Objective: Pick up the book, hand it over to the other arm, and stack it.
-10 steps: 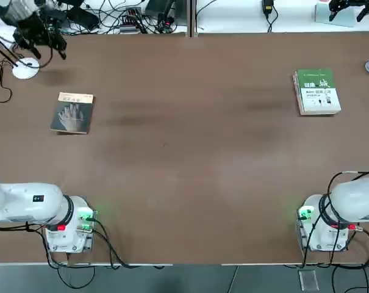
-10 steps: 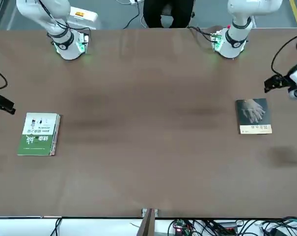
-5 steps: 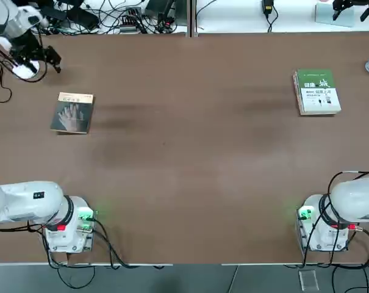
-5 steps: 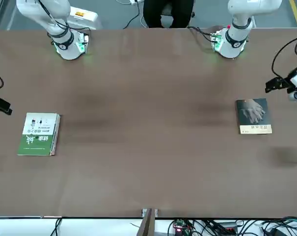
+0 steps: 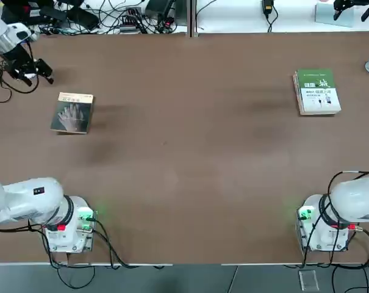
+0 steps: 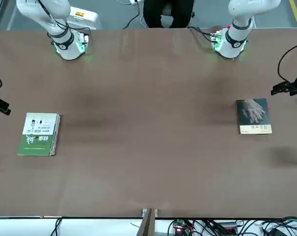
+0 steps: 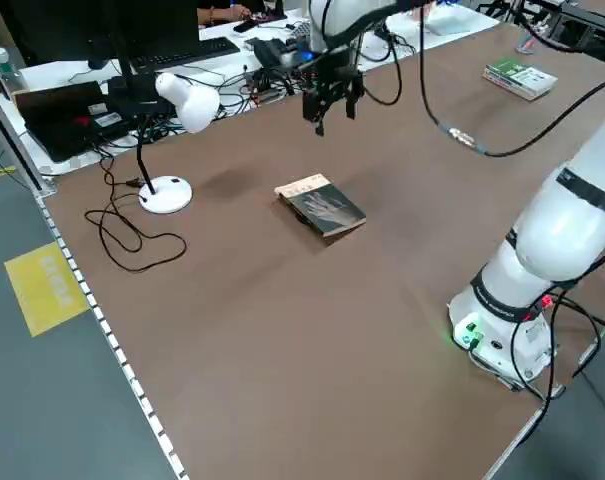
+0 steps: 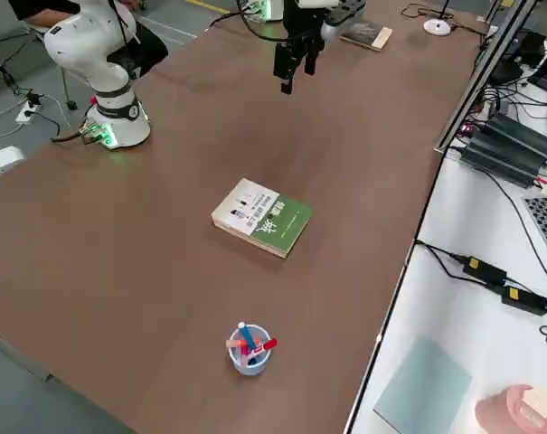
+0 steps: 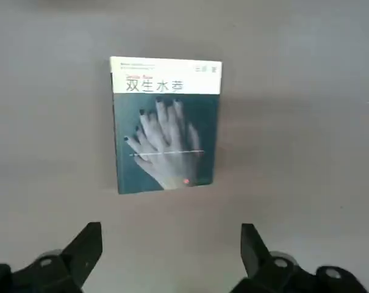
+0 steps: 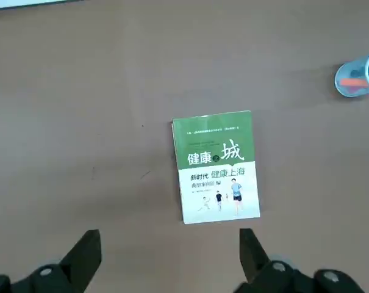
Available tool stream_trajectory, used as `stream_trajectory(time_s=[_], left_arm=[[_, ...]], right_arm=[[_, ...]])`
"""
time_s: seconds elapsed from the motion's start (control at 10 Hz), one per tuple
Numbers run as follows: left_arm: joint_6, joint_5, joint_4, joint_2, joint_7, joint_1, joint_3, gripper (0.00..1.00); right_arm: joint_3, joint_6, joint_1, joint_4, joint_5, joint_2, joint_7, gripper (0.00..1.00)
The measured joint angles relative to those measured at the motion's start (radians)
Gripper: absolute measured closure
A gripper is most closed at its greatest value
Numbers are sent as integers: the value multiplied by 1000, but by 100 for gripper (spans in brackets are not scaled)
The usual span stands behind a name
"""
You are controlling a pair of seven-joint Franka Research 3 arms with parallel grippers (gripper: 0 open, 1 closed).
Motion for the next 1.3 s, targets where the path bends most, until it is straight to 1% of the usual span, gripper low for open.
stream_trajectory(time_s=[0.2,0.5,0.8,1.0,1.3], left_arm=[[29,0,0,32,41,14,0,0],[117,0,-1,80,161,31,1,0],[197,0,-3,157,342,98,2,0],[219,0,-3,203,400,125,2,0],[232,0,-3,250,428,127,0,0]], right_arm=[[1,0,0,0,0,0,0,0],[2,0,1,0,0,0,0,0],[3,0,1,0,0,0,0,0],[4,-1,4,-1,0,1,0,0],[6,0,5,-1,2,1,0,0]])
